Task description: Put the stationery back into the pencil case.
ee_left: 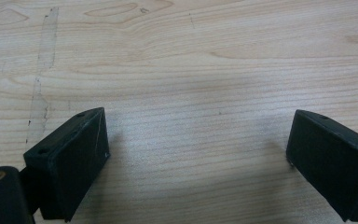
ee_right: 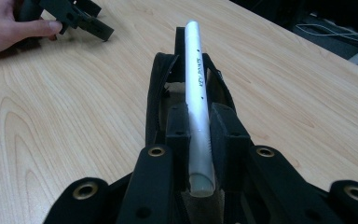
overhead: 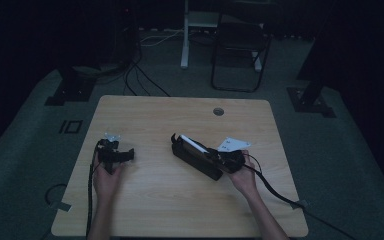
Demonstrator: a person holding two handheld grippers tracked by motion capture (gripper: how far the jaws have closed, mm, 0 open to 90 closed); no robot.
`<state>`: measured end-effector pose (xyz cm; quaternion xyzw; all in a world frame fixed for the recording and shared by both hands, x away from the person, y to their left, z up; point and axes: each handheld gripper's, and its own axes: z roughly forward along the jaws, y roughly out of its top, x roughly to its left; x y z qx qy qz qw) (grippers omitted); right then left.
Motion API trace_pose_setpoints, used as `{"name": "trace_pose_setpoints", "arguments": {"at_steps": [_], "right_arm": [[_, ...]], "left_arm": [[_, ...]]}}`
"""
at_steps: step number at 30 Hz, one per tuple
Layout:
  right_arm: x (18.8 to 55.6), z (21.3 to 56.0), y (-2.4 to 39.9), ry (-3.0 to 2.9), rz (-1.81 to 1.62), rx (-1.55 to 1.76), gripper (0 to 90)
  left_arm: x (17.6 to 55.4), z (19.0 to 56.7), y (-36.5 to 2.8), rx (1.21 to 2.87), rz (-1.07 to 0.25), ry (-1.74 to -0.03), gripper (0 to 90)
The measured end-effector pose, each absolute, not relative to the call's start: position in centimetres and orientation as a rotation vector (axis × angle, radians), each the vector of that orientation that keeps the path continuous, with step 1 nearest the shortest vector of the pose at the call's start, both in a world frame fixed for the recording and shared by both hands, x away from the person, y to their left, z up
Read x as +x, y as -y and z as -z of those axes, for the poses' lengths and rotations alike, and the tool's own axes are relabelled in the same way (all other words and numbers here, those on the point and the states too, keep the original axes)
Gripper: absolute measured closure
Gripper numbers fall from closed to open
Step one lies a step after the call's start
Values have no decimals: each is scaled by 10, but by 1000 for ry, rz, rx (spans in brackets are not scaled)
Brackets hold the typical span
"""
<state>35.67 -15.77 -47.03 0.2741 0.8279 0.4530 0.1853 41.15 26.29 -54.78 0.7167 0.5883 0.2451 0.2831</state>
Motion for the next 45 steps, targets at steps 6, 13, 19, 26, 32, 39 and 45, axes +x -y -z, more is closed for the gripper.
{"name": "trace_pose_setpoints", "arguments": {"at_steps": [6,13,19,26,32,39,45], "right_arm": [[358,473,156,-2340,-1272,777,787],[359,475,157,-2346,-1270,783,786],[360,477,157,-2350,-1267,779,786],[361,479,156,-2355,-1266,784,786],[362,481,156,-2359,-1263,789,786],[364,483,156,-2364,-1258,789,786],[365,485,156,-2369,-1254,800,786]], "left_arm": [[411,548,-263,1919,-656,-1575,60],[411,548,-263,1919,-656,-1575,60],[411,548,-263,1918,-656,-1575,61],[411,548,-263,1919,-656,-1575,60],[411,548,-263,1919,-656,-1575,60],[411,548,-263,1919,-656,-1575,61],[411,548,-263,1919,-656,-1575,61]]}}
